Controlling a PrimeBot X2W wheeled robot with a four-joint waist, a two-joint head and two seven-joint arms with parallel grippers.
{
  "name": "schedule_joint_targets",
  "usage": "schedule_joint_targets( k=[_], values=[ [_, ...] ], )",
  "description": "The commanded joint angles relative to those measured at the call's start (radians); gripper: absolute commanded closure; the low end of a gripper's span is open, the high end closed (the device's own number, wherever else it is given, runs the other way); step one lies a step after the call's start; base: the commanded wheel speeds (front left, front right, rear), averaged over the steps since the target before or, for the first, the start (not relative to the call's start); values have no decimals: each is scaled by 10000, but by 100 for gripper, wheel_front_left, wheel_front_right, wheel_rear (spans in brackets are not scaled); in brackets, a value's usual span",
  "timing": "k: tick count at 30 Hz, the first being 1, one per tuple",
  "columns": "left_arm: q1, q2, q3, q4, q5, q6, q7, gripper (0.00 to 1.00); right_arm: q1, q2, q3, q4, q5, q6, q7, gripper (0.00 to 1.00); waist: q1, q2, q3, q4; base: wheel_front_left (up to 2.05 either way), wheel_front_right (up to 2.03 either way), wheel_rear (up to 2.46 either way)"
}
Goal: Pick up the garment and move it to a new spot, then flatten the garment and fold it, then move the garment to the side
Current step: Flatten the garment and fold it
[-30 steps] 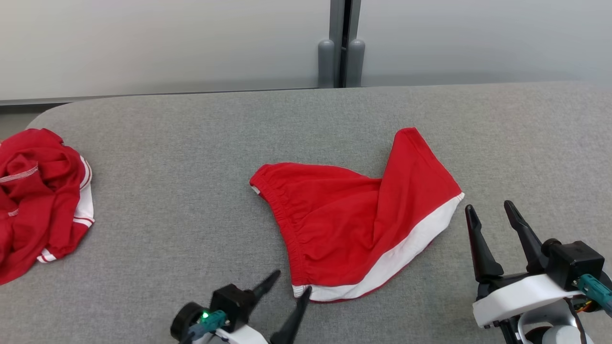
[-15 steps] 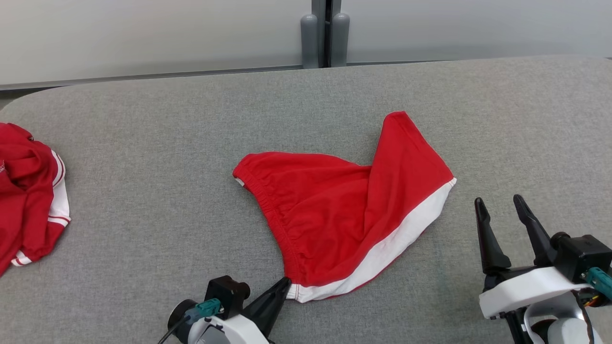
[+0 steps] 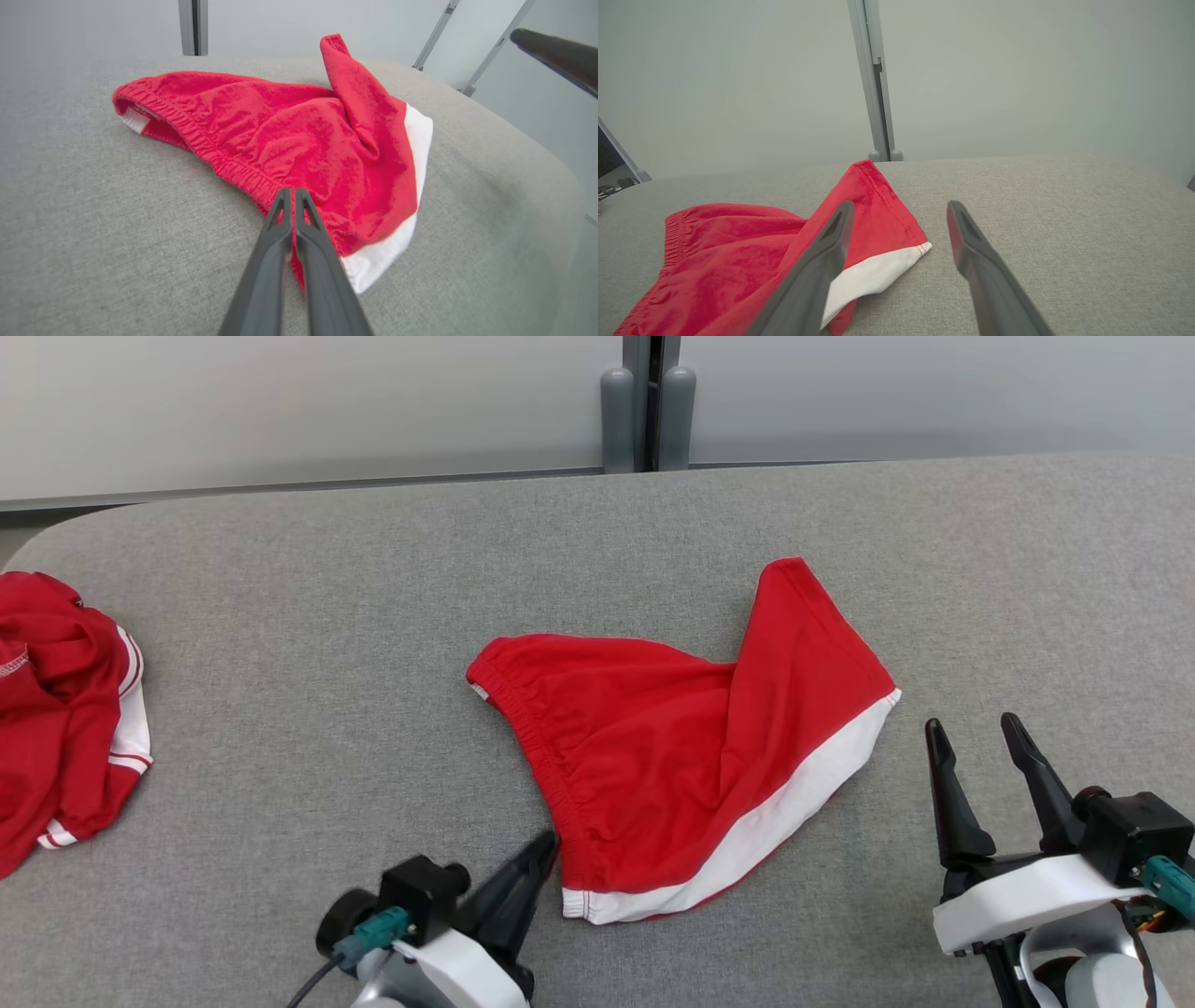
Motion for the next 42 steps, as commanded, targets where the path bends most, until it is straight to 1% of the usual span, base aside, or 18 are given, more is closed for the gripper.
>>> schedule_joint_targets(
  k=[1,5,9,10,11,12,13,17,21,36,40,42],
  values=[
    [-223,98,137,-158,111,155,-225,0,-62,-9,0,-3,-3,0,-83,0,0,0,-54,27,0,0,0],
    [-397,212,899,-928,348,833,-865,0,-22,-12,62,-87,-16,0,-63,0,0,0,-211,115,0,0,0],
    [-274,528,1950,-1757,635,1514,-1022,0,40,-44,112,-197,-55,0,18,0,0,0,-386,210,0,0,0],
    [-274,528,1950,-1757,635,1514,-1022,0,40,-44,112,-197,-55,0,18,0,0,0,-386,210,0,0,0],
    [-201,623,2256,-1906,690,1670,-1035,0,61,-46,131,-226,-47,0,49,0,0,0,-424,229,0,0,0],
    [-10,808,2773,-2124,744,1848,-1038,0,86,-77,165,-293,-58,0,75,0,0,0,-500,263,0,0,0],
    [103,886,3040,-2152,728,1898,-1040,0,113,-82,175,-300,-43,0,102,0,0,0,-553,273,0,0,0],
    [645,1141,3740,-2002,537,1842,-1045,0,291,-95,195,-345,-16,0,191,0,0,0,-784,339,0,0,0],
    [1044,1317,3918,-1758,582,1719,-1047,0,398,-109,202,-447,-5,0,269,0,0,0,-900,374,0,0,0],
    [1020,1279,3799,-1801,854,1719,-1047,0,467,-148,216,-617,75,0,322,0,0,0,-953,442,0,0,0],
    [809,1192,3531,-1929,950,1574,-986,0,417,-182,201,-639,84,0,366,0,0,0,-893,492,0,0,0],
    [645,1040,3190,-1991,985,1367,-794,0,377,-179,211,-665,76,0,406,0,0,0,-811,521,0,0,0]
  ],
)
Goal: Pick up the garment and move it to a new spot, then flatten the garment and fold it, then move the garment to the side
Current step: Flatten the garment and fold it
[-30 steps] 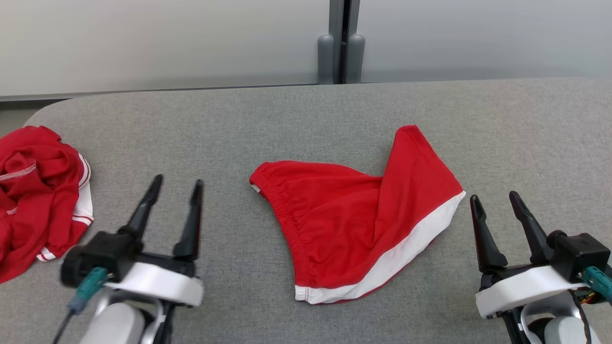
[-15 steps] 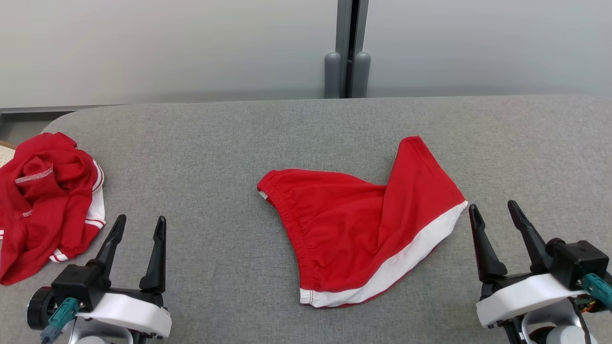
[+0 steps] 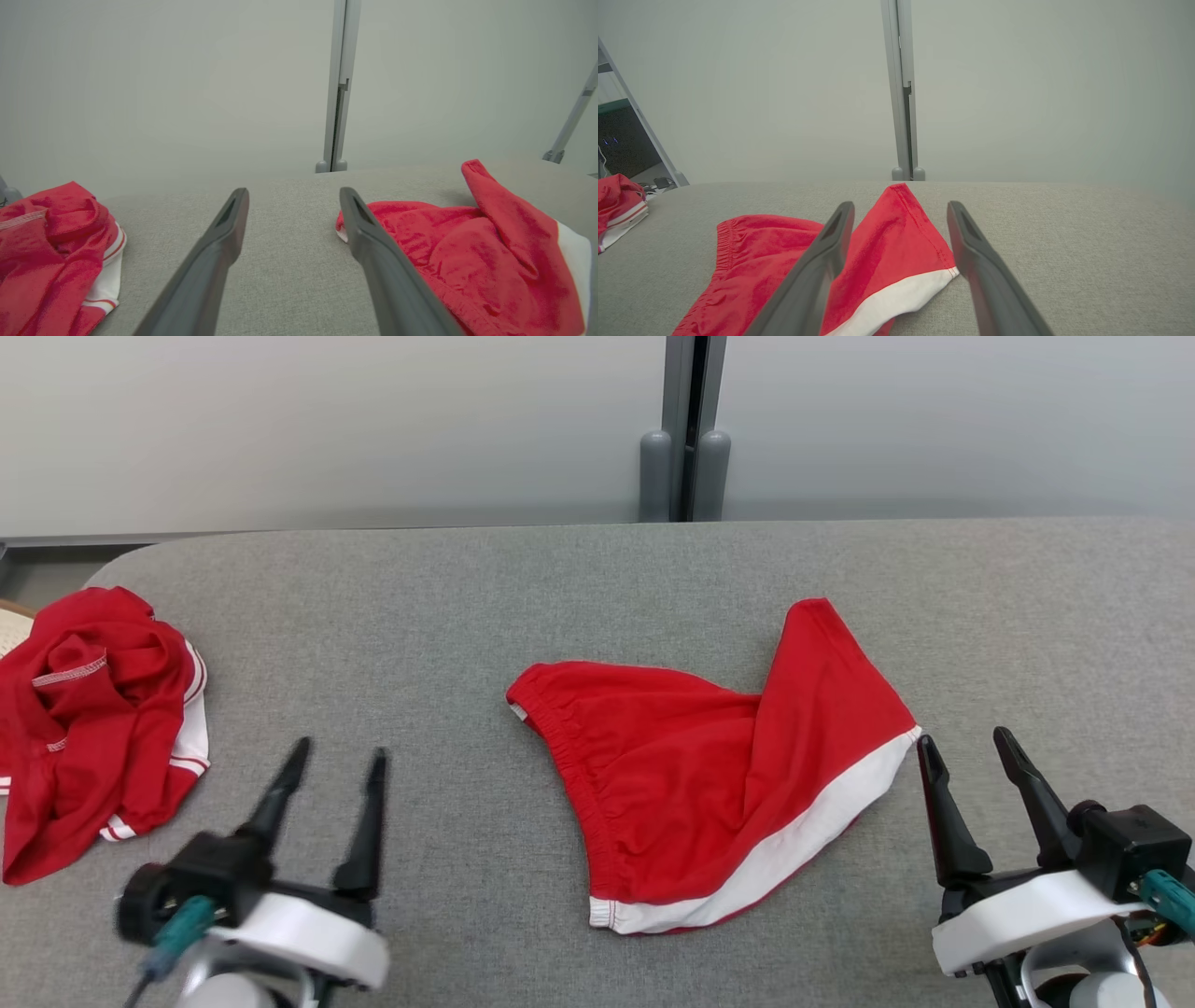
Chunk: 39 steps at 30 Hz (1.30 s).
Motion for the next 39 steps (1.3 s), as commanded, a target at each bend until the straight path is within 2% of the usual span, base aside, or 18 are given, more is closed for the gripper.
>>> schedule_joint_targets(
  k=[1,8,17,18,19,26,33,39],
  values=[
    [-319,-209,-374,-61,72,-250,223,0,-95,-47,3,-74,17,0,66,0,0,0,109,37,0,0,0],
    [-965,-1132,-2251,828,-192,-1225,1831,0,-311,-23,192,-12,78,0,147,0,0,0,510,-111,0,0,0],
    [-984,-1525,-3237,1966,-998,-1547,2906,0,-414,25,255,156,174,0,83,0,0,0,841,-395,0,0,0],
    [-996,-1532,-3321,2019,-1086,-1559,2971,52,-430,33,255,168,175,0,62,0,0,0,877,-412,0,0,0],
    [-1026,-1537,-3337,2045,-1209,-1578,2992,100,-441,40,240,189,184,0,55,0,0,0,903,-422,0,0,0],
    [-1283,-1308,-3361,2023,-1297,-1585,2637,100,-572,45,11,344,180,0,-47,0,0,0,1096,-422,0,0,0],
    [-1528,-1075,-3055,1940,-1320,-1374,2385,100,-895,-137,-303,763,213,0,-152,0,0,0,1498,-301,0,0,0],
    [-1947,-975,-2974,1717,-1209,-1343,2244,100,-1824,-511,-449,1877,312,0,-136,0,0,0,2254,-103,0,0,0]
  ],
)
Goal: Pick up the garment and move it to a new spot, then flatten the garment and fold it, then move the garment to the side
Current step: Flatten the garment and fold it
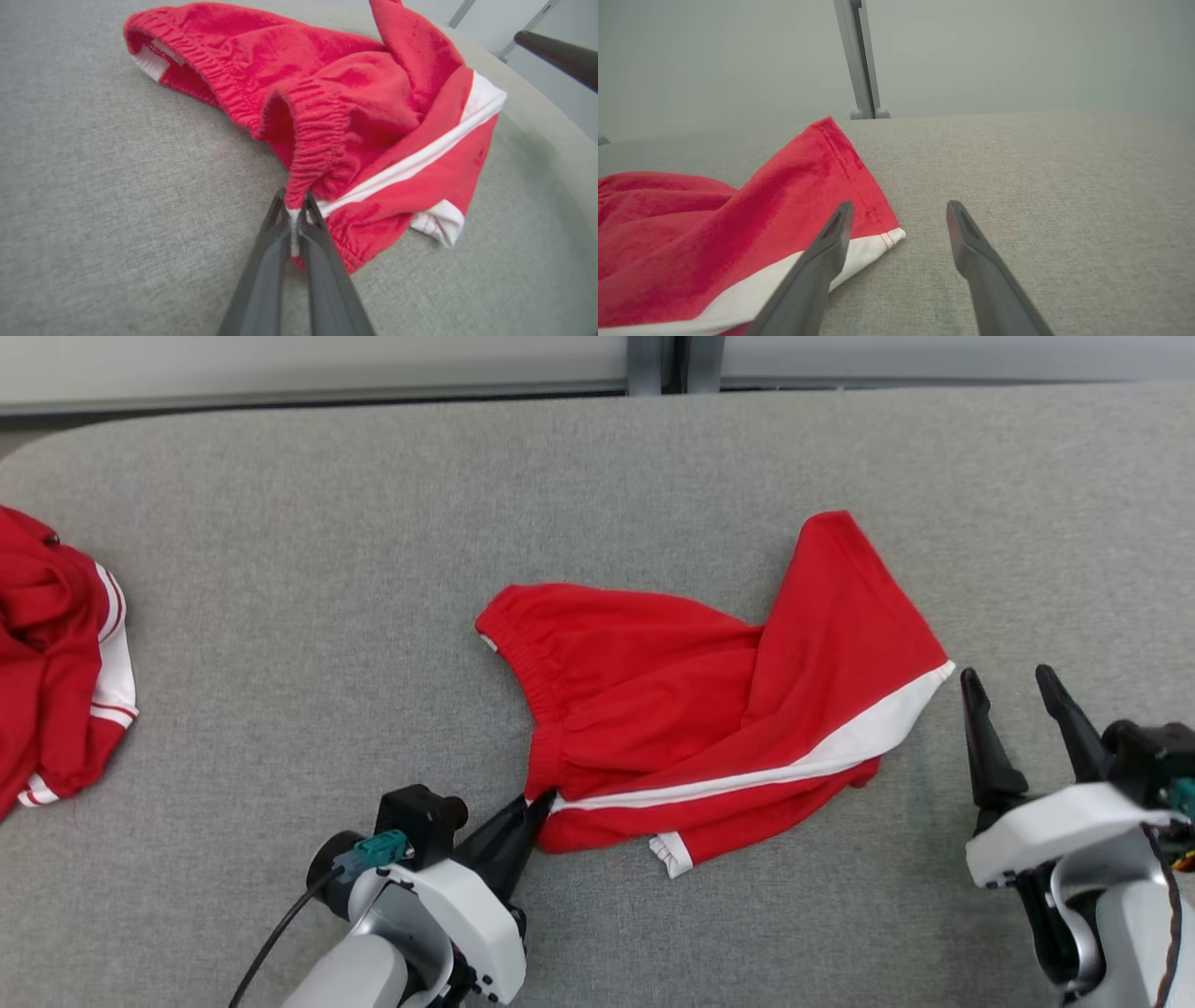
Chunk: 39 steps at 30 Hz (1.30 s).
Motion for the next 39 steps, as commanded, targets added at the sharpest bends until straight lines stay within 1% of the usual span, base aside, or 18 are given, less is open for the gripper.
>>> schedule_joint_targets(
  k=[1,5,9,10,11,12,17,23,24,30,35,39],
  values=[
    [-241,55,35,-60,81,36,-77,100,-353,-125,10,322,87,0,-15,0,0,-1,408,137,0,0,0],
    [-543,1,-57,-111,167,-14,-235,100,-1148,-324,277,1695,235,0,26,0,0,-1,820,319,0,0,0],
    [-724,-34,-88,-70,238,-16,-570,100,-1571,-382,718,2693,613,0,-18,0,0,-1,1004,454,0,0,0],
    [-741,-53,-75,-62,260,12,-670,100,-1589,-353,788,2862,720,0,-111,40,0,-1,1014,467,0,0,0],
    [-744,-61,-52,-58,254,41,-778,100,-1587,-325,864,2978,823,0,-163,74,0,-1,1017,470,0,0,0],
    [-748,-52,-23,-62,261,70,-888,100,-1599,-319,916,3075,929,0,-216,100,0,-1,1015,466,0,0,0],
    [-791,13,85,-151,378,179,-1345,100,-1603,-401,1074,3019,1292,-1,-703,100,0,-1,925,403,0,0,0],
    [-879,234,383,-854,586,437,-1932,100,-1600,-520,934,1843,1357,-1,-1620,100,0,-1,505,158,0,0,0],
    [-918,423,531,-1273,698,567,-2041,100,-1635,-576,846,1240,1260,-1,-1729,100,0,-1,322,61,0,0,0],
    [-1284,822,1045,-2822,951,950,-2160,100,-1728,-731,452,-901,820,-1,-1641,100,0,-1,-278,-121,0,0,0],
    [-1799,1082,1497,-4212,1078,1310,-1974,100,-1882,-790,14,-2811,378,-1,-1226,100,0,-1,-740,-203,0,0,0],
    [-2249,1323,1862,-5096,1154,1570,-1645,100,-1931,-753,-300,-3930,72,-1,-785,100,0,-1,-1005,-273,0,0,0]
  ],
)
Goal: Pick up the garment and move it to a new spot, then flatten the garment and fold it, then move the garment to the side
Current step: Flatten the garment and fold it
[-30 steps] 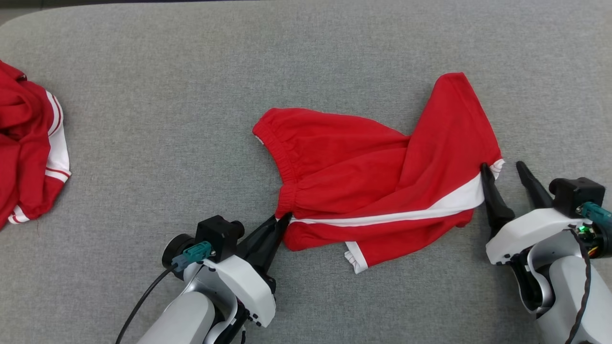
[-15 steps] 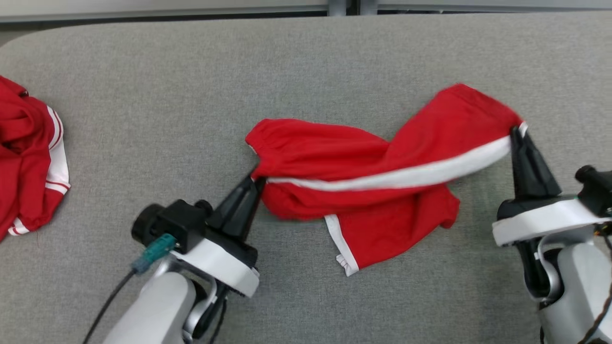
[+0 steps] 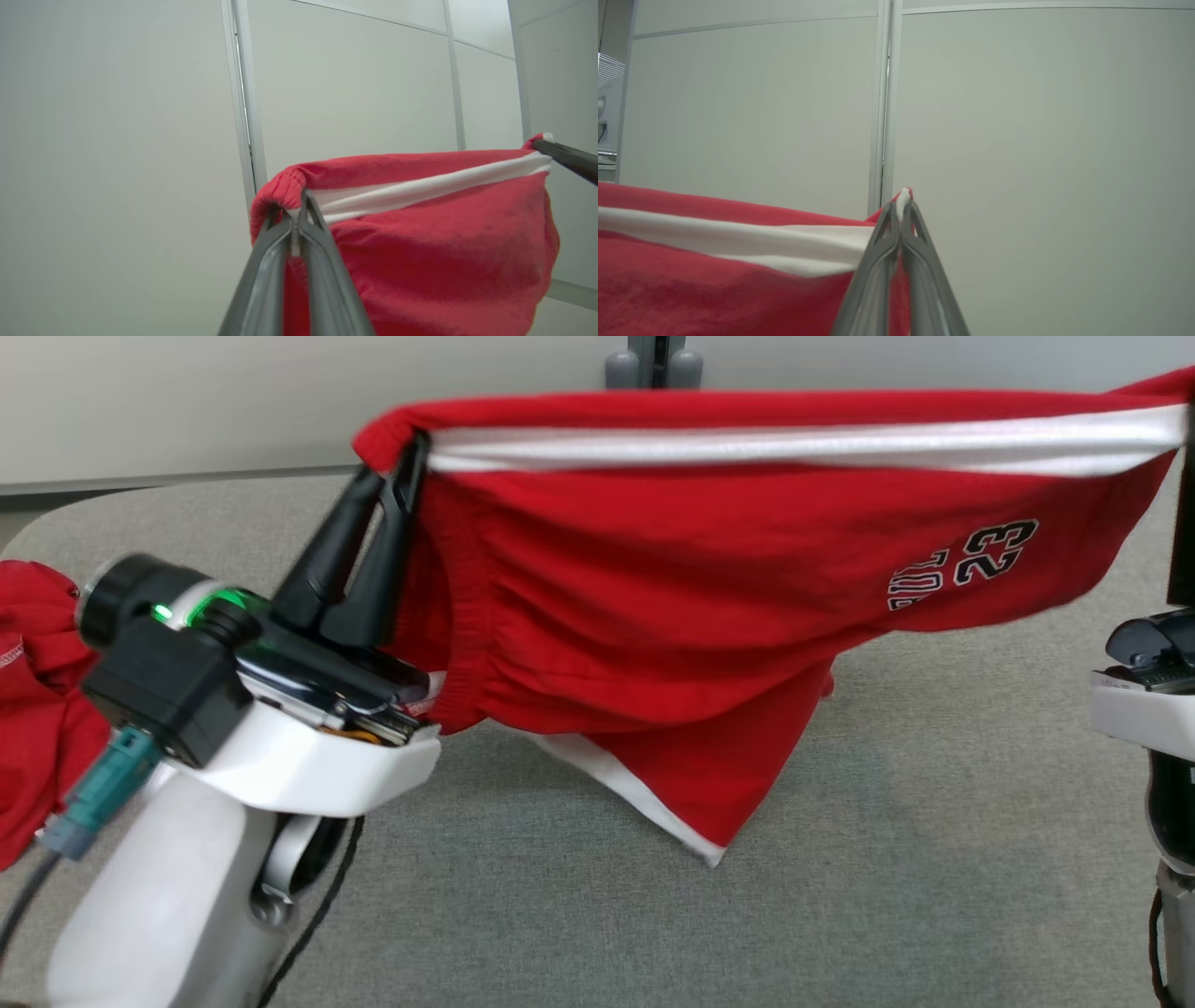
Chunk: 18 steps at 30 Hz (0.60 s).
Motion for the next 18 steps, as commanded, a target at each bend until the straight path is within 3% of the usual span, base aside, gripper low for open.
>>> schedule_joint_targets(
  k=[1,9,18],
  values=[
    [-256,149,168,-265,-15,108,175,100,-20,33,-37,-316,-75,-3,214,100,0,0,-163,-70,0,0,0],
    [-808,395,536,-714,-302,159,711,100,-156,70,-68,-719,52,-3,663,100,0,0,-126,-231,0,0,0],
    [-2678,83,735,303,-871,-519,533,100,-2111,-379,-166,206,494,-5,774,100,0,0,991,-224,0,0,0]
  ],
)
